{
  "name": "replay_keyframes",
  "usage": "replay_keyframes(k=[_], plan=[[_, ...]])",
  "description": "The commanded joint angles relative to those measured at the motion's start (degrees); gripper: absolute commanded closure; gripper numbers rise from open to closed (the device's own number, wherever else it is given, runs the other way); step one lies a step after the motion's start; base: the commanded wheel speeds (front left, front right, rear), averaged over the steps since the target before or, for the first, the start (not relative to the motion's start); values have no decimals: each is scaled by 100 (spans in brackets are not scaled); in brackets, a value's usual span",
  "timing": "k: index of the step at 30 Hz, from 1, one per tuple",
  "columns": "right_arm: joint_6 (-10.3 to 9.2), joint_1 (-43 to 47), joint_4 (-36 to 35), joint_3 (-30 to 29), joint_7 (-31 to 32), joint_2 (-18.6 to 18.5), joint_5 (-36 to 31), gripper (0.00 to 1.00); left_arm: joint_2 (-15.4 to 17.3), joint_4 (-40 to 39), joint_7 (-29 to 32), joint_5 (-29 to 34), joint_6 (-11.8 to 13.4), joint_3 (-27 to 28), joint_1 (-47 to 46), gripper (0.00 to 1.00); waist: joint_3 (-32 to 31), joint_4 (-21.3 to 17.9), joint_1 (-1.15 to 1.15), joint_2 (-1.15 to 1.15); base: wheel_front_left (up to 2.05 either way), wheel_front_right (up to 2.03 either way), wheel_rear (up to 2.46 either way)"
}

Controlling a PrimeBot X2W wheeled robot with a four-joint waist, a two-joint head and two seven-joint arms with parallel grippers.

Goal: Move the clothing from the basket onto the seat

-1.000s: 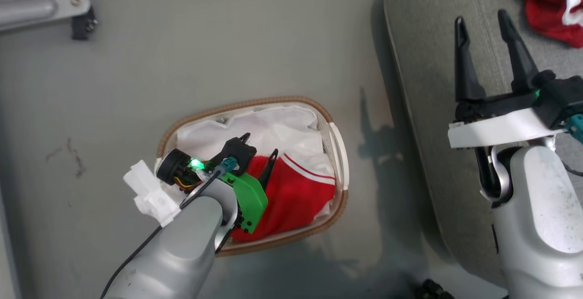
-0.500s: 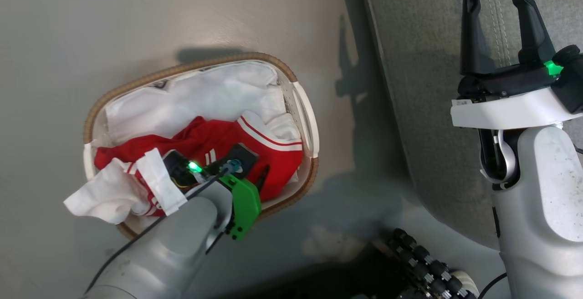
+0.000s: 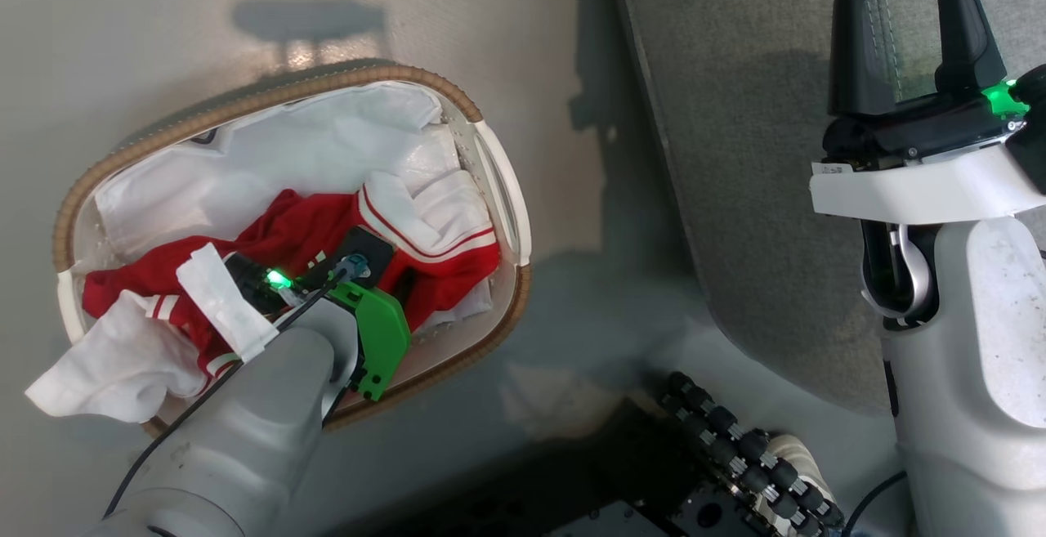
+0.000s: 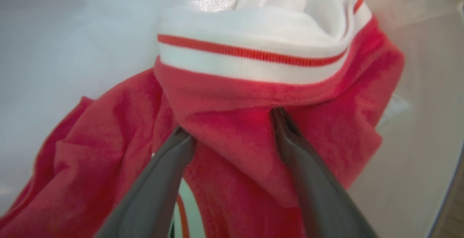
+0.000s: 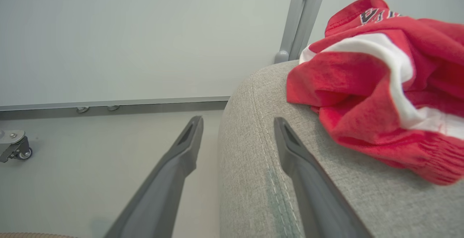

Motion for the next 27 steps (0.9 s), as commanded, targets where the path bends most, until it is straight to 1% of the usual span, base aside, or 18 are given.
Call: replay_keyframes(k=[1, 2, 3, 4, 5, 6, 7, 12, 17, 23, 27], plan=[[-8, -59, -30, 6, -12, -10, 64, 0, 17, 58, -7, -52, 12, 3, -119, 0, 75, -70, -1, 0, 0, 0, 0], [-8, -62, -34, 8, -12, -10, 65, 0, 11, 80, 1, -54, 9, 2, -123, 5, 85, -77, -1, 0, 0, 0, 0], [-8, -63, -38, 9, -12, -10, 67, 0, 4, 105, 3, -61, 6, -5, -127, 44, 91, -83, -1, 0, 0, 0, 0], [-8, -61, -37, 8, -12, -10, 64, 0, -2, 122, -1, -70, 3, -17, -131, 62, 91, -85, -1, 0, 0, 0, 0], [-8, -57, -31, 8, -12, -10, 59, 0, -17, 139, -11, -82, -1, -29, -136, 83, 86, -83, -1, 0, 0, 0, 0], [-8, -51, -24, 8, -12, -10, 55, 0, -28, 151, -21, -85, -4, -38, -133, 98, 77, -80, -1, 0, 0, 0, 0], [-8, -35, -20, 14, -12, -10, 49, 0, -36, 161, -39, -85, -8, -51, -121, 100, 57, -74, -1, 0, 0, 0, 0], [-8, -14, 58, 43, -12, -11, -9, 0, -78, 180, -195, -183, -19, -32, -49, 100, -96, -28, -1, 0, 0, 0, 0], [-8, 98, 177, 54, -12, -12, -196, 0, -140, 79, -348, -261, -20, -38, 41, 100, -406, 138, -1, 0, 0, 0, 0], [-8, 341, 434, 7, -11, -13, -453, 0, -207, -211, -464, -331, -25, -19, 139, 100, -1064, 501, -1, 0, 0, 0, 0], [-8, 571, 622, -32, -11, -17, -642, 0, -190, -616, -479, -308, -26, 84, 222, 100, -1611, 774, -1, 0, 0, 0, 0]])
